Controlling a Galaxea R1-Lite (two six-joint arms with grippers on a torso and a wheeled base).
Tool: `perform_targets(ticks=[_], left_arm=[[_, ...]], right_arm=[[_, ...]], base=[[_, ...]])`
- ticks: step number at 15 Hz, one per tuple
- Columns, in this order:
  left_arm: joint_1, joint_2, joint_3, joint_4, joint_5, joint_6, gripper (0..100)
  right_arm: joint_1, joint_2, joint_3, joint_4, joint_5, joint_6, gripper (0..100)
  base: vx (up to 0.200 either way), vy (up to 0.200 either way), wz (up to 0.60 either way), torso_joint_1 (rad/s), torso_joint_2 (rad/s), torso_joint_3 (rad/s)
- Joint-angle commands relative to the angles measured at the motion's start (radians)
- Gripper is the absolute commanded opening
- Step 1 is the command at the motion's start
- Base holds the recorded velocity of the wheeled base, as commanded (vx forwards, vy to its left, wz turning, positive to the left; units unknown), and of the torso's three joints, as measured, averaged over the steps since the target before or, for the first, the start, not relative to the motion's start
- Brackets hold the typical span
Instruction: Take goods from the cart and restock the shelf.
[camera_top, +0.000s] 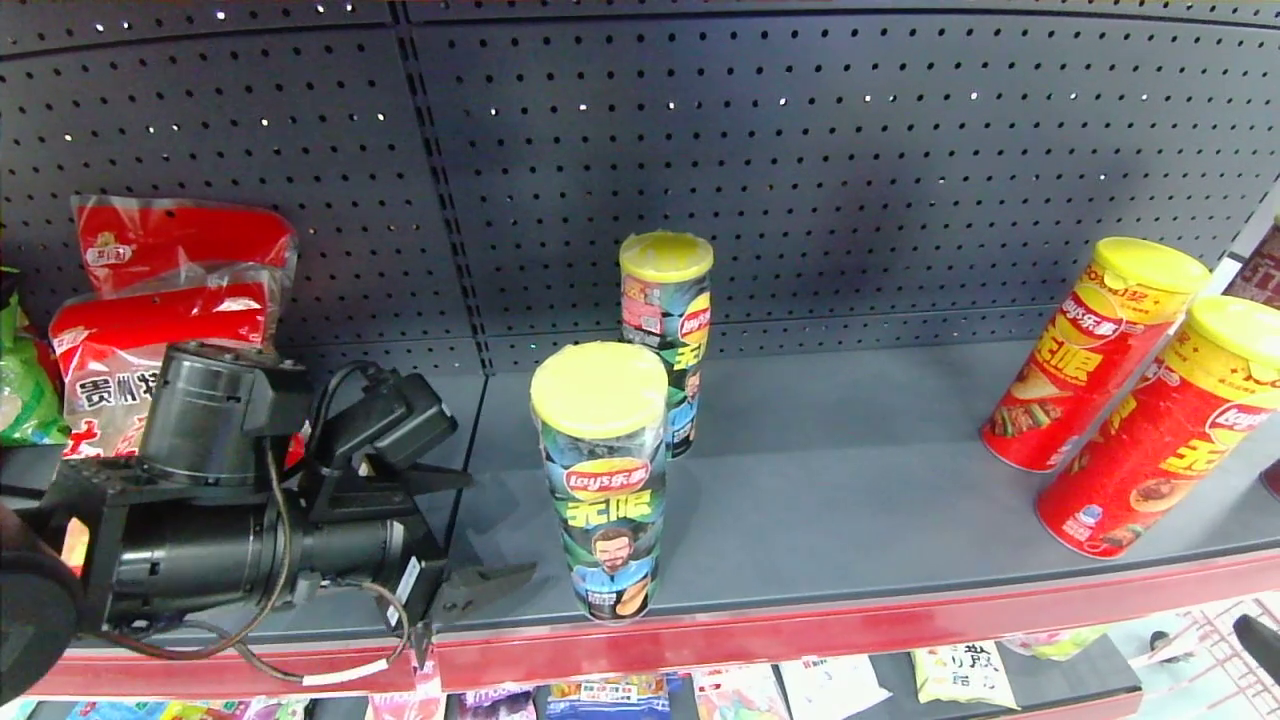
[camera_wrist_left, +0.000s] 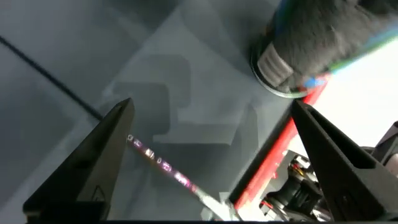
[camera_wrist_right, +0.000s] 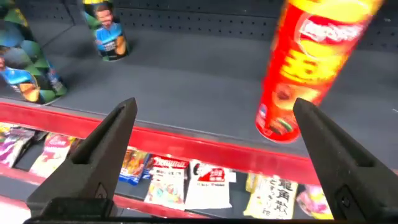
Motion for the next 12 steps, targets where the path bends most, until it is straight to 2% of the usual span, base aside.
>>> perform_targets(ticks=[1, 5, 12], left_arm=[[-0.002, 0.044, -0.026, -0.002, -0.002, 0.0, 100], [-0.037, 0.068, -0.049, 0.0, -0.002, -0.003, 100], [-0.065, 0.102, -0.077, 0.0, -0.002, -0.005, 100]], right_arm=[[-0.003, -0.021, 0.002, 0.004, 0.0, -0.001, 100], [-0.004, -0.021, 0.001, 0.008, 0.0, 0.0, 100], [-0.004, -0.021, 0.002, 0.008, 0.0, 0.0, 100]], base=[[0.0, 0.0, 0.0, 0.0, 0.0, 0.0], [0.0, 0.0, 0.0, 0.0, 0.0, 0.0], [0.0, 0.0, 0.0, 0.0, 0.0, 0.0]])
